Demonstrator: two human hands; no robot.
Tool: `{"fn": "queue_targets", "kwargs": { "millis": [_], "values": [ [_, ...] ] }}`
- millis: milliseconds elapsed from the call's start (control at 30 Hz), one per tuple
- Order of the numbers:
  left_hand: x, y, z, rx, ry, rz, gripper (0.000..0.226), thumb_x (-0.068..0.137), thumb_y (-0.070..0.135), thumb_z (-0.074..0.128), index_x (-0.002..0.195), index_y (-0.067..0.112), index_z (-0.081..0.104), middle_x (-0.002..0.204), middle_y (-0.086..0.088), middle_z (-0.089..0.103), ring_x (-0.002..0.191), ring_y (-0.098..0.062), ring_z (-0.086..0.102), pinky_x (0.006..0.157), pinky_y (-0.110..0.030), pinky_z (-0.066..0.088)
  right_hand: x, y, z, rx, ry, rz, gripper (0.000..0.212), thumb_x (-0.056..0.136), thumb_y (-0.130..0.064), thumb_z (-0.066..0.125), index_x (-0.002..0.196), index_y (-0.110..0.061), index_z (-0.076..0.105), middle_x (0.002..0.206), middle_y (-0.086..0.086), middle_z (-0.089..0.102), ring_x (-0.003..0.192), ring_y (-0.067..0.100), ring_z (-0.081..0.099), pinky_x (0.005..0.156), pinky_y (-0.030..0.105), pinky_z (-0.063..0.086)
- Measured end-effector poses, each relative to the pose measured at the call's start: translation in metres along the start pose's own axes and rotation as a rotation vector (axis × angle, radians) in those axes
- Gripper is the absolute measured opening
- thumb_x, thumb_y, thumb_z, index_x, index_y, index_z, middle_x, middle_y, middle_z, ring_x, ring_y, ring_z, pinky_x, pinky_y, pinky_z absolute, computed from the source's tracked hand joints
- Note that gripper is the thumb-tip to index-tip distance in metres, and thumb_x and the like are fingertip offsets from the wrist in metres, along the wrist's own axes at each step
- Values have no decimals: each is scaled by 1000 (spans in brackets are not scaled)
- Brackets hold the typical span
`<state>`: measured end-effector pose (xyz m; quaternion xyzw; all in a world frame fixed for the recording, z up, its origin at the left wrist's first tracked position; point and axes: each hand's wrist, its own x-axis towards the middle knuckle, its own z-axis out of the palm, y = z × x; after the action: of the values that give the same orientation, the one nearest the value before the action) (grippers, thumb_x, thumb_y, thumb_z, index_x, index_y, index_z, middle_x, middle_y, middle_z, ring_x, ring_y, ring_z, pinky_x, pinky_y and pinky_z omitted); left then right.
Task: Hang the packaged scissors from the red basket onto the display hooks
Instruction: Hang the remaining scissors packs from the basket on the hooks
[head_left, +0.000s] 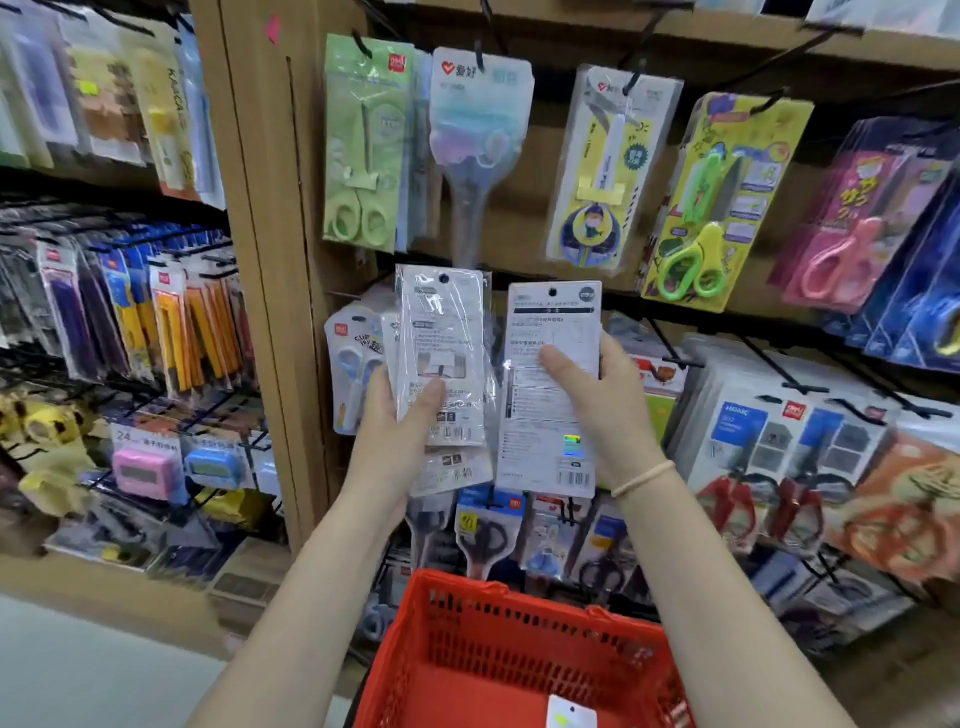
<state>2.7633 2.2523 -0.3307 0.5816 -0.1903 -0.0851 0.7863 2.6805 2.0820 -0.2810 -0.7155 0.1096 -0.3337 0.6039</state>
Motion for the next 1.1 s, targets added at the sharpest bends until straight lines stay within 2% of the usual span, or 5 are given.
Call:
{"fn": "queue_targets", "kwargs": {
  "millis": [133, 367, 567, 767, 1100],
  "values": [
    [-25, -26, -1, 124, -43, -47, 59, 98, 49, 63, 149, 51, 34, 154, 24, 43, 143, -4, 40, 121, -44, 33, -26, 22, -1, -118, 49, -25, 18, 98, -16, 65, 106, -32, 66, 103, -20, 70, 90, -10, 65, 77, 11, 51],
    [-51, -52, 8, 160, -53, -130, 44, 100, 31, 67, 137, 44, 48, 131, 21, 65, 124, -4, 60, 112, -45, 46, -56, 50, 18, -175, -4, 114, 30, 105, -37, 48, 87, -18, 62, 88, -8, 59, 85, 3, 55, 78, 27, 41],
    [-58, -57, 18, 70, -26, -179, 41, 101, 14, 63, 136, 30, 51, 124, 10, 70, 118, -11, 66, 103, -37, 53, -68, 68, 18, -171, -86, 165, 36, 109, -29, 39, 136, -17, 61, 125, -7, 57, 121, 9, 51, 100, 17, 36],
    [-61, -61, 23, 74, -104, -244, 87, 74, 85, 62, 147, 42, 41, 143, 17, 58, 134, -8, 54, 115, -46, 41, -73, 91, 17, -250, 52, 219, 46, 99, -38, 61, 140, -16, 55, 122, 4, 48, 113, 12, 52, 107, 20, 37],
    [-63, -71, 14, 42, -137, -307, 68, 85, 25, 82, 145, 31, 50, 133, 8, 68, 122, -12, 65, 112, -45, 47, -72, 93, 1, 9, 85, 262, 23, 89, -26, 77, 105, -13, 66, 102, 14, 70, 91, 17, 63, 86, 40, 53]
  ]
}}
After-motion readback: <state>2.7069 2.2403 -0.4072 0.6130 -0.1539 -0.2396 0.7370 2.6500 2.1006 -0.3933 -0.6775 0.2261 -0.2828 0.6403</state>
